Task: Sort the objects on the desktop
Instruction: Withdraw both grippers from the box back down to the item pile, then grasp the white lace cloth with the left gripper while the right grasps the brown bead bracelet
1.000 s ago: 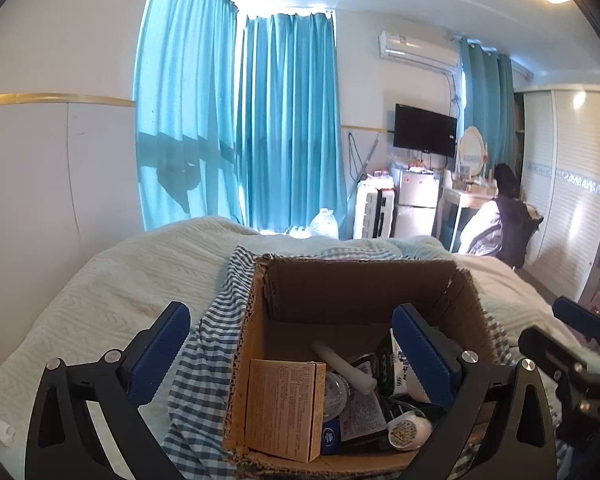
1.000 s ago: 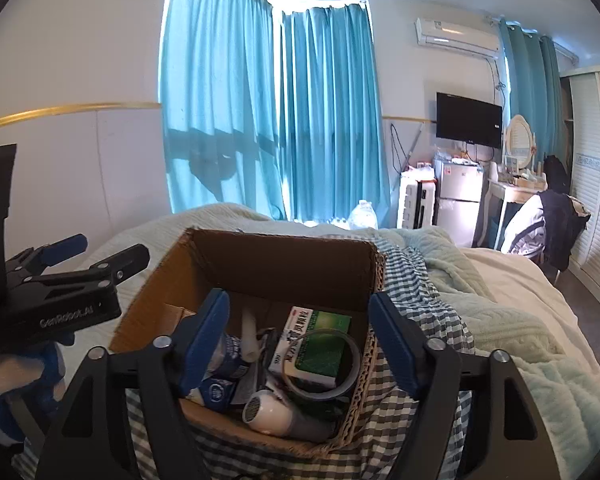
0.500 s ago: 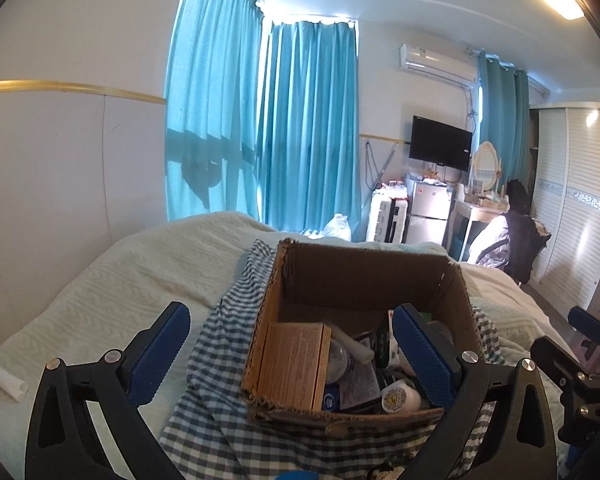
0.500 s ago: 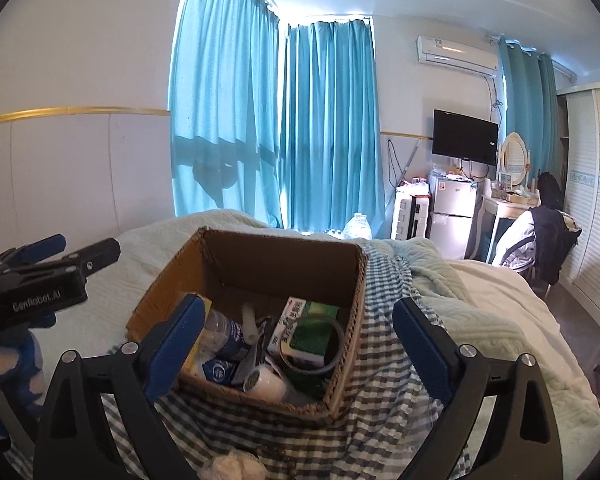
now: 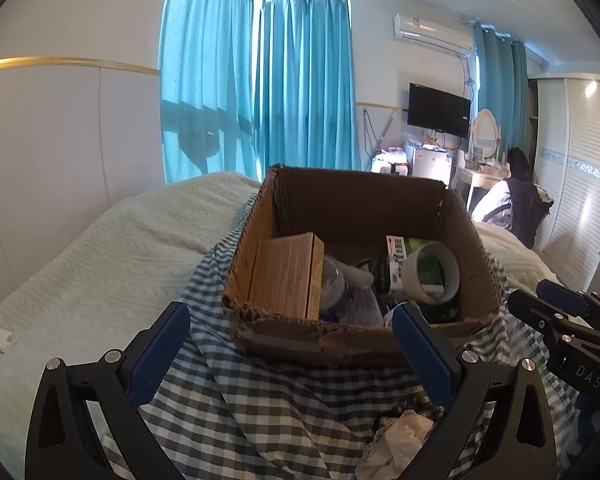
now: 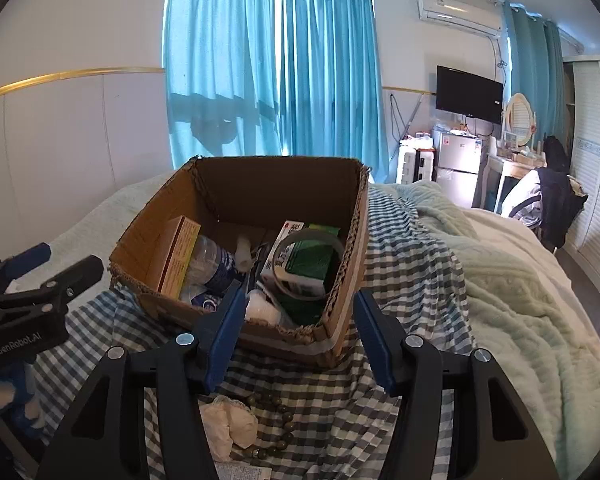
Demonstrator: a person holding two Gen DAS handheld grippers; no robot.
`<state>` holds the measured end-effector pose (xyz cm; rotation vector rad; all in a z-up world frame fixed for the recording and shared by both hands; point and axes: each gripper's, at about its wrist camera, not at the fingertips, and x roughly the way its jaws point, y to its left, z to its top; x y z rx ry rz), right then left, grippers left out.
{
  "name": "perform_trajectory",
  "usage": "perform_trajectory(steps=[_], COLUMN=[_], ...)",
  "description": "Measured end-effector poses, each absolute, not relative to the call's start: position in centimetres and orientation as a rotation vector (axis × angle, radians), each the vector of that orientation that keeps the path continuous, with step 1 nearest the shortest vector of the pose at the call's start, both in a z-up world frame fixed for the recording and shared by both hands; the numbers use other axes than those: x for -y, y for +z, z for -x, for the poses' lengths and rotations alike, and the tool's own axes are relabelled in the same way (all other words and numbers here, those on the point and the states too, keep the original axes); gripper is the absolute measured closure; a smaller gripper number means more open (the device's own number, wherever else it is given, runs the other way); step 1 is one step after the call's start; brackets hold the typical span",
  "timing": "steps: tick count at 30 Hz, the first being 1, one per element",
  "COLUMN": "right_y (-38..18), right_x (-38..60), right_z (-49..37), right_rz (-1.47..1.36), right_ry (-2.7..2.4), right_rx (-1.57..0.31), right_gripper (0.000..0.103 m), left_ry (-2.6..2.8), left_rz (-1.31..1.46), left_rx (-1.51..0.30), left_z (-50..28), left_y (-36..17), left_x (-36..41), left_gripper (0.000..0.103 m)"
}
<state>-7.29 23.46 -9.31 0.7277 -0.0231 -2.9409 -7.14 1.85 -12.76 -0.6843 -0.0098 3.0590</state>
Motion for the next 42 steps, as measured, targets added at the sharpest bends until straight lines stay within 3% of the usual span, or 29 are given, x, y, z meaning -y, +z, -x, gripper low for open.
perform_trajectory(steps=[20, 30, 42], right_y=[-15.7, -18.4, -23.0], right_x=[-24.4, -24.2, -22.6], right_z=[5.9, 7.4, 9.5], right_rz=[-0.912, -1.094, -1.316], right_ry=[-2.917, -2.859, -2.720], right_rx=[0.085, 0.036, -0.035], right_gripper=[0.047, 0.069, 0.070], left_ry=[2.929, 2.816, 2.662], left_rz=[0.816, 0.966, 1.110], left_rx=[-0.073, -0.118, -0.198], left_z=[6.6, 7.0, 8.2], left_y=[-18.0, -22.6, -27.7], left_x=[-4.9, -6.7, -8.9], left_gripper=[0.004, 0.008, 0.011])
